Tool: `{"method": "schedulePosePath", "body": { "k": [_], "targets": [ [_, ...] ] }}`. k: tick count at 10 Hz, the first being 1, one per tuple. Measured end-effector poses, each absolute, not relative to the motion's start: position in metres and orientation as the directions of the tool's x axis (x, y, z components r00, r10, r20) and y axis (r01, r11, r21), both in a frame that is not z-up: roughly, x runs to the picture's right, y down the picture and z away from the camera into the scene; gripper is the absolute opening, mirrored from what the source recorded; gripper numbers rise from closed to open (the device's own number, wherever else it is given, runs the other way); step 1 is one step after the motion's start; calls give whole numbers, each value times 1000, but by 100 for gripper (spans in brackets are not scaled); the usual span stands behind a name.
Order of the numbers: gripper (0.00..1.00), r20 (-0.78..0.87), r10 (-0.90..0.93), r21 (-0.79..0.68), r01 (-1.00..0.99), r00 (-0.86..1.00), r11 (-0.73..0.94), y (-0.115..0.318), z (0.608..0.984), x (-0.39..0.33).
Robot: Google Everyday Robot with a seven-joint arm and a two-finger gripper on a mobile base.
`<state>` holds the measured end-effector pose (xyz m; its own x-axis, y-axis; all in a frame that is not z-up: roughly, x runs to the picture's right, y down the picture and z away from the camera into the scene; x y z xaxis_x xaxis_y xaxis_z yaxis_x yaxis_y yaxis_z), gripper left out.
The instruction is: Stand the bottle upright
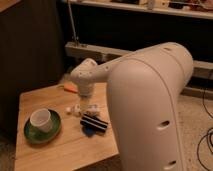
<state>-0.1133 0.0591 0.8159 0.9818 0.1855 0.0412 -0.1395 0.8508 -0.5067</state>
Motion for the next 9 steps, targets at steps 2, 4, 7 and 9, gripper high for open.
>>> {"method": "schedulePosePath", "body": {
  "k": [2, 4, 7, 9],
  "targets": [
    [80, 59, 152, -510, -102, 987, 854, 60, 820, -131],
    [80, 44, 96, -511, -60, 994, 857, 56, 823, -147],
    [80, 31, 39, -528, -17, 999, 849, 56, 831, -160],
    [80, 7, 11, -548, -5, 1000, 836, 63, 835, -166]
  ]
}}
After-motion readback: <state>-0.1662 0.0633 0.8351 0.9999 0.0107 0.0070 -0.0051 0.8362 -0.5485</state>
